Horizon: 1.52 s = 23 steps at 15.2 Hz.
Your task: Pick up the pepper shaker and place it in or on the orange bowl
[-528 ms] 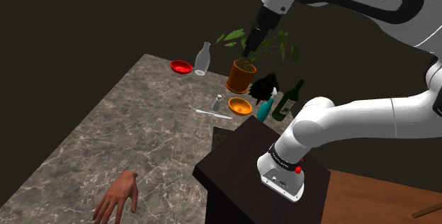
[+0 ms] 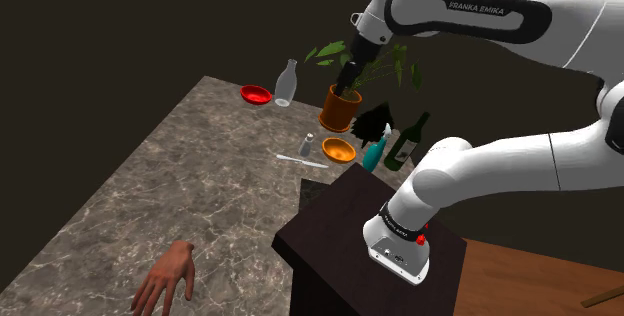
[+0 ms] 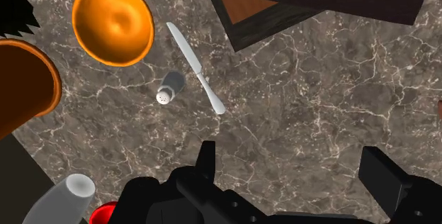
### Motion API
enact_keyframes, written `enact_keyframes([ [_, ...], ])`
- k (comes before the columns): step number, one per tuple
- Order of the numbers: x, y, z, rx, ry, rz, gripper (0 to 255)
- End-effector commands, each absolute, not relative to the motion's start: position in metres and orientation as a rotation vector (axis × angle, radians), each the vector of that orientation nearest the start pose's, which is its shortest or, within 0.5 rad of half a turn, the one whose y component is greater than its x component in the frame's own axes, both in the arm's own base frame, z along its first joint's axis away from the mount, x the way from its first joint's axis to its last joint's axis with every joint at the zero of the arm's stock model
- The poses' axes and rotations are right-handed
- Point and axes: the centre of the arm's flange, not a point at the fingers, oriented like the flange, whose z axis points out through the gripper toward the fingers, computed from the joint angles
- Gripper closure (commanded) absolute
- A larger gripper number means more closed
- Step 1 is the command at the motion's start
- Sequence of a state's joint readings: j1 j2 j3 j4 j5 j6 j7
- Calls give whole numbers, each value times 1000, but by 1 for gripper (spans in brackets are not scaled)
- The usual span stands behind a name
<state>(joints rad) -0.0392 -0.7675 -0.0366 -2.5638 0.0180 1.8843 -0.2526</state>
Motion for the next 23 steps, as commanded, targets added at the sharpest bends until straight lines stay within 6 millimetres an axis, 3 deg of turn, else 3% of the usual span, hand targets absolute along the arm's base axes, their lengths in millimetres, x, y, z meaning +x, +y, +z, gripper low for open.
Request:
enact_keyframes([
  [1,340,-38,490,-3095,-290,-146,0],
  [23,429,-160,240,-3069,-366,-124,0],
])
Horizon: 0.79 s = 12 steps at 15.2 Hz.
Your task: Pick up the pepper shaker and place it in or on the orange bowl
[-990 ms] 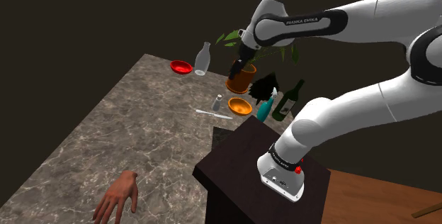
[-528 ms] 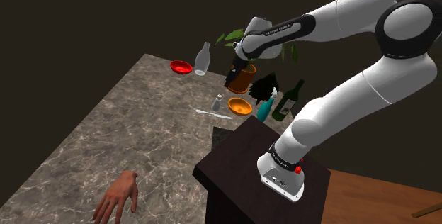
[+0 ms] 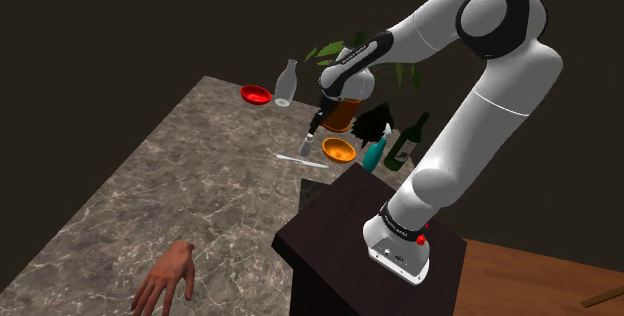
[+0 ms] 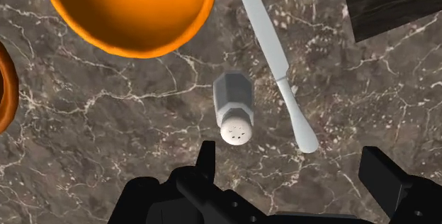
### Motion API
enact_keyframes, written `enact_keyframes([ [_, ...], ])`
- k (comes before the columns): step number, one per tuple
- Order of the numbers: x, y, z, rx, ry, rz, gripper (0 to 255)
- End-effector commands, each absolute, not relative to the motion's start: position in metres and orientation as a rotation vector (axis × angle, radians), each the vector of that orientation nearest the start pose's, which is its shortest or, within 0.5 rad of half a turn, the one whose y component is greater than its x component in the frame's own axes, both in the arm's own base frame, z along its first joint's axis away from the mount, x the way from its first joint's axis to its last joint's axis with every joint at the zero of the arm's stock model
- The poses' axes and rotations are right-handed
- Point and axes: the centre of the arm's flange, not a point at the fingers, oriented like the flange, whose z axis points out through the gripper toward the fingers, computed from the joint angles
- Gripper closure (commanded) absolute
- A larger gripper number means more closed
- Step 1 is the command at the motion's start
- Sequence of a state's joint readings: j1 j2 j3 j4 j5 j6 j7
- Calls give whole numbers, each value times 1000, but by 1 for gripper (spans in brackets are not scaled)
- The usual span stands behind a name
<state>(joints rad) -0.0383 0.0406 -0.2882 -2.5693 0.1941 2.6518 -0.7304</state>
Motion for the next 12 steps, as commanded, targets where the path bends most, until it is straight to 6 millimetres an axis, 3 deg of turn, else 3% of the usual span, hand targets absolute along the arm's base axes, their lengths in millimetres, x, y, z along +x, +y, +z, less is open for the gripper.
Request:
enact_keyframes([
  [1,433,-165,228,-3067,-369,-123,0],
  [4,444,-179,199,-3064,-378,-121,0],
  [12,447,-177,159,-3064,-378,-121,0],
])
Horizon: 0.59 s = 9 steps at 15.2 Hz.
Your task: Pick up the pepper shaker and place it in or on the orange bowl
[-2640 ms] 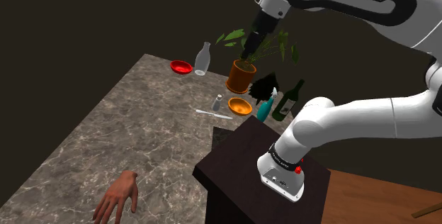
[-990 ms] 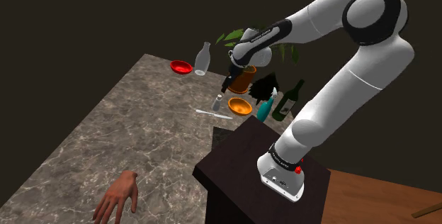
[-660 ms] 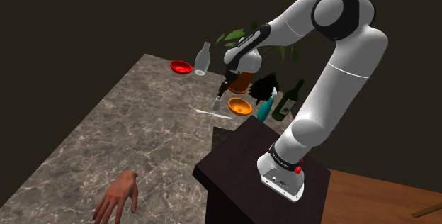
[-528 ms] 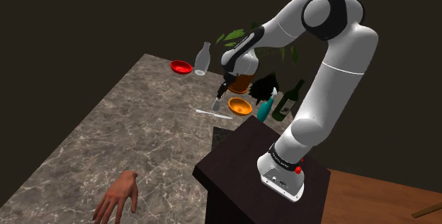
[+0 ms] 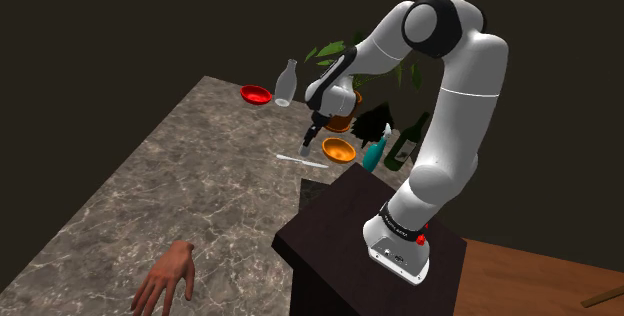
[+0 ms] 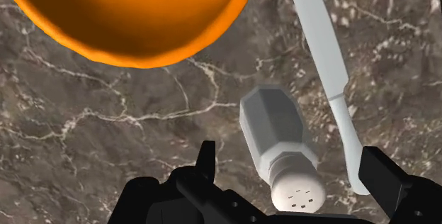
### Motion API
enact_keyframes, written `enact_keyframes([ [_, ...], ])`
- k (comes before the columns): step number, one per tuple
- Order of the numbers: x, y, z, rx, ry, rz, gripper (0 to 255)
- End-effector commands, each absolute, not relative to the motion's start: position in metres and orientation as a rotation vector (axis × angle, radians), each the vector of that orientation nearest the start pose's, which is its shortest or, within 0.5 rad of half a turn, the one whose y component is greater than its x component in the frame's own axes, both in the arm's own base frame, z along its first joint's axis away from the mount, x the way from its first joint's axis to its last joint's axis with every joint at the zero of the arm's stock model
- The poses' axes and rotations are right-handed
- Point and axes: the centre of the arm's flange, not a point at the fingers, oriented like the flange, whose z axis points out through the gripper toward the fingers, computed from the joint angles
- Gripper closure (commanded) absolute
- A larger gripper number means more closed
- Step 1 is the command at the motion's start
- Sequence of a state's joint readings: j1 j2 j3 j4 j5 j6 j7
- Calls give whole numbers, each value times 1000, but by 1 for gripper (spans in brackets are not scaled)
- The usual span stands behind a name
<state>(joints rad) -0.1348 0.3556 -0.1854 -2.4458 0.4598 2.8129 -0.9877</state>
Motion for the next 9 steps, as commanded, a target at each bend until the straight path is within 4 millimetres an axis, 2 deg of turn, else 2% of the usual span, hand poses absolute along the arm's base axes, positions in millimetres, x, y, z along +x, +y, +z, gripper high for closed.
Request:
enact_keyframes([
  [1,447,-177,159,-3064,-378,-121,0],
  [7,447,-177,159,-3064,-378,-120,0],
  [8,447,-177,159,-3064,-378,-120,255],
  [9,447,-177,159,-3064,-378,-120,255],
])
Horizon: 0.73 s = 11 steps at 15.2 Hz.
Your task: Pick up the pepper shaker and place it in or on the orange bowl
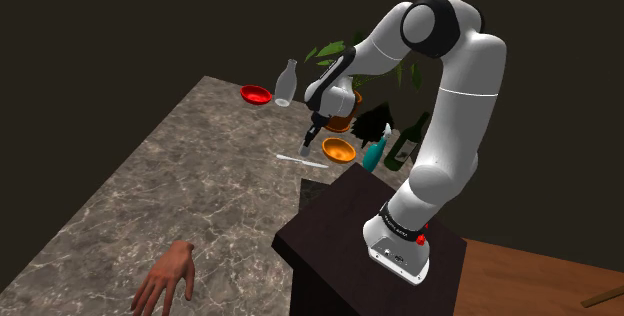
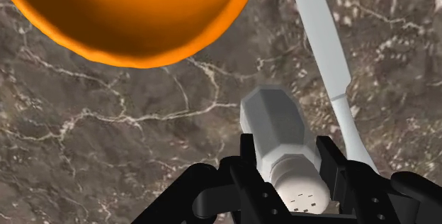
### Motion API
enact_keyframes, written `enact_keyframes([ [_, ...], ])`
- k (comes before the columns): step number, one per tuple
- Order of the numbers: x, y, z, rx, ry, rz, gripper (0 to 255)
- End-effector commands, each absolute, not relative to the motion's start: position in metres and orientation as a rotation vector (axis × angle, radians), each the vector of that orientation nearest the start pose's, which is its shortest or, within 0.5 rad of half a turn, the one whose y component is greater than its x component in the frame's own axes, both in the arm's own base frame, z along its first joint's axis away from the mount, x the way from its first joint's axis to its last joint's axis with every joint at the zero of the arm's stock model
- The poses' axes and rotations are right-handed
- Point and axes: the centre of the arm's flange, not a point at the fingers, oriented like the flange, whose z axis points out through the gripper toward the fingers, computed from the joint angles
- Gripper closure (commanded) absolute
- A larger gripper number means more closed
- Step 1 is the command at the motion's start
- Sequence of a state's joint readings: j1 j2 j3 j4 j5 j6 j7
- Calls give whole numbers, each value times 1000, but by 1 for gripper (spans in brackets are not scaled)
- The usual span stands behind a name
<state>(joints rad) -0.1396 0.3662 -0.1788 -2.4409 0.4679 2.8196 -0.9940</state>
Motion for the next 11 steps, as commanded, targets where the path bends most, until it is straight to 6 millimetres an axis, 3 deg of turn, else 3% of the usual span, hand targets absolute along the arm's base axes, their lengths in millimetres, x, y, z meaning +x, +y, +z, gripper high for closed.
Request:
enact_keyframes([
  [1,447,-177,159,-3064,-378,-120,255],
  [8,447,-177,159,-3064,-378,-121,255],
  [11,447,-177,175,-3064,-378,-121,255],
])
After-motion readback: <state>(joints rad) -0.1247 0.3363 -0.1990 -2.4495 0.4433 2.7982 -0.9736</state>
